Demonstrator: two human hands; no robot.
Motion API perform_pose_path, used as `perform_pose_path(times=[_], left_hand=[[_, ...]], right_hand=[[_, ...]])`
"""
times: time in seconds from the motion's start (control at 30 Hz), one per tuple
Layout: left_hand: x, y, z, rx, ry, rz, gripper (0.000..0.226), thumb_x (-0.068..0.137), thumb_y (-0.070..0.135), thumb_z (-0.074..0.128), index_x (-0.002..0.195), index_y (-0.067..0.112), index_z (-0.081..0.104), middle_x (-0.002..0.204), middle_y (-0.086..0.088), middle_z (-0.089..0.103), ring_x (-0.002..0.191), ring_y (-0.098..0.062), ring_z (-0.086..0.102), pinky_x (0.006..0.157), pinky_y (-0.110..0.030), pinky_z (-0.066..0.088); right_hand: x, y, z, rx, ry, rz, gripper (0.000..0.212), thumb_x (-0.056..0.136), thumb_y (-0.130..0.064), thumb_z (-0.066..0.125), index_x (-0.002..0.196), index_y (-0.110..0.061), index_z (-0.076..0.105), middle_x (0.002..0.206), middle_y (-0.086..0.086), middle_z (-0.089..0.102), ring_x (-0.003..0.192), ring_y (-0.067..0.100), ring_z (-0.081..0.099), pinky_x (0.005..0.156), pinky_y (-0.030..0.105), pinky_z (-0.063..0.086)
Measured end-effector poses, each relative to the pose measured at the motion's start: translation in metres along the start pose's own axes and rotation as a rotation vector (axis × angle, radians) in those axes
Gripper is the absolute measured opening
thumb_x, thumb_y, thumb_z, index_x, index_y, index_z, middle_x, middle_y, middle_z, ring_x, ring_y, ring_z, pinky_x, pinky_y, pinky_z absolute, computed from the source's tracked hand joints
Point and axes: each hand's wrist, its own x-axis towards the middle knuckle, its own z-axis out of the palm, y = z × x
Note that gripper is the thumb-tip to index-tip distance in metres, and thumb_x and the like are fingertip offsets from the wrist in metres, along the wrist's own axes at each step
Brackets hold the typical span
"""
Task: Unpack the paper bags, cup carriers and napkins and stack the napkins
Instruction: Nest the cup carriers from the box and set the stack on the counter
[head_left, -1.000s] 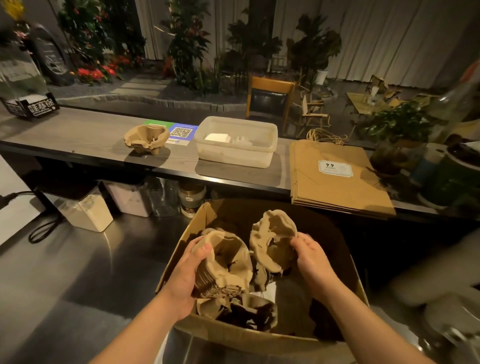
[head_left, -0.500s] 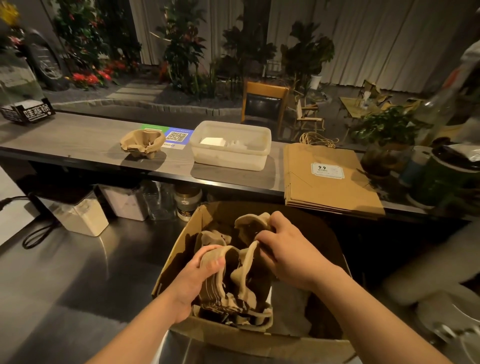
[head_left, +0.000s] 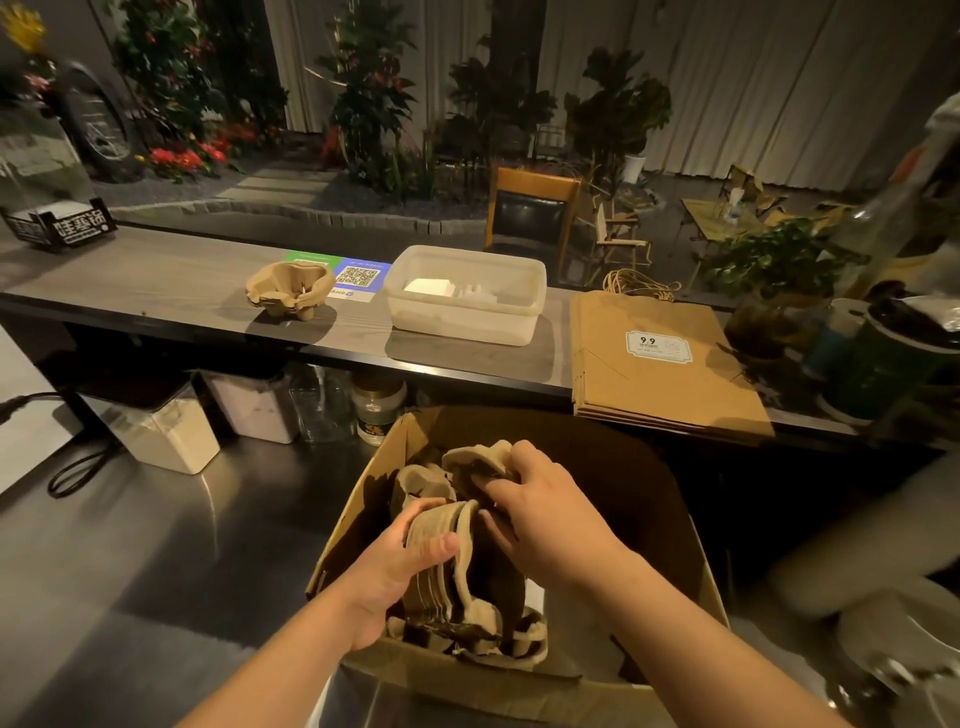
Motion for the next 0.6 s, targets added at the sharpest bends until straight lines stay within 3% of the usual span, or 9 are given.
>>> perform_pose_path(times=[0.1, 0.2, 0.27, 0.33, 0.4, 0.5, 0.6], left_hand=[[0.001, -0.002, -0.006, -0.1, 0.015, -0.006, 0.108, 0.037, 0.072, 0.095, 0.133, 0.038, 0.058, 0.131, -0.007, 0.069, 0.126, -0.033, 0.061, 0.113, -0.058, 0.043], [0.002, -0.004, -0.009, -0.165, 0.038, 0.001, 0.111, 0.037, 0.072, 0.095, 0.136, 0.036, 0.059, 0.131, -0.007, 0.069, 0.127, -0.034, 0.06, 0.115, -0.06, 0.04], [0.003, -0.004, -0.009, -0.192, 0.046, 0.011, 0.113, 0.039, 0.072, 0.094, 0.138, 0.034, 0.058, 0.132, -0.008, 0.069, 0.128, -0.035, 0.06, 0.115, -0.06, 0.041], [0.003, -0.003, -0.009, -0.209, 0.048, 0.017, 0.112, 0.041, 0.073, 0.094, 0.139, 0.032, 0.057, 0.132, -0.009, 0.069, 0.128, -0.035, 0.061, 0.115, -0.061, 0.041], [0.003, -0.003, -0.009, -0.222, 0.047, 0.022, 0.111, 0.043, 0.073, 0.093, 0.139, 0.033, 0.056, 0.132, -0.008, 0.069, 0.128, -0.035, 0.061, 0.115, -0.061, 0.042], [0.003, -0.003, -0.009, -0.253, 0.034, 0.032, 0.11, 0.045, 0.074, 0.092, 0.14, 0.032, 0.056, 0.131, -0.008, 0.07, 0.126, -0.034, 0.064, 0.114, -0.06, 0.043], [0.003, -0.001, -0.006, -0.247, 0.019, 0.046, 0.115, 0.04, 0.075, 0.092, 0.14, 0.03, 0.056, 0.128, -0.008, 0.072, 0.123, -0.032, 0.067, 0.112, -0.058, 0.046]], right_hand=[[0.0, 0.005, -0.002, 0.123, -0.008, 0.075, 0.036, 0.1, -0.022, 0.061, 0.136, -0.027, 0.057, 0.125, -0.011, 0.033, 0.106, 0.005, 0.04, 0.085, 0.009, 0.041], [-0.001, 0.014, -0.007, 0.446, 0.073, 0.263, 0.071, 0.092, 0.004, 0.063, 0.142, -0.044, 0.048, 0.123, -0.016, 0.032, 0.11, 0.004, 0.044, 0.096, 0.006, 0.045], [-0.002, 0.018, -0.01, 0.631, 0.209, 0.35, 0.077, 0.095, 0.005, 0.057, 0.14, -0.055, 0.042, 0.127, -0.018, 0.037, 0.116, 0.002, 0.047, 0.099, 0.011, 0.047], [-0.004, 0.023, -0.009, 0.793, 0.331, 0.41, 0.07, 0.099, -0.004, 0.056, 0.146, -0.052, 0.036, 0.141, -0.019, 0.043, 0.127, -0.001, 0.047, 0.108, 0.02, 0.044], [-0.006, 0.028, -0.008, 0.938, 0.379, 0.464, 0.062, 0.099, -0.009, 0.058, 0.147, -0.043, 0.04, 0.139, -0.014, 0.054, 0.127, 0.006, 0.056, 0.107, 0.035, 0.051], [-0.007, 0.031, -0.008, 1.071, 0.287, 0.496, 0.037, 0.099, -0.008, 0.057, 0.125, -0.033, 0.06, 0.115, -0.004, 0.07, 0.106, 0.016, 0.07, 0.087, 0.039, 0.062], [-0.009, 0.031, -0.009, 1.047, 0.142, 0.429, 0.027, 0.099, -0.009, 0.057, 0.114, -0.028, 0.067, 0.104, -0.007, 0.072, 0.102, 0.017, 0.07, 0.087, 0.037, 0.062]])
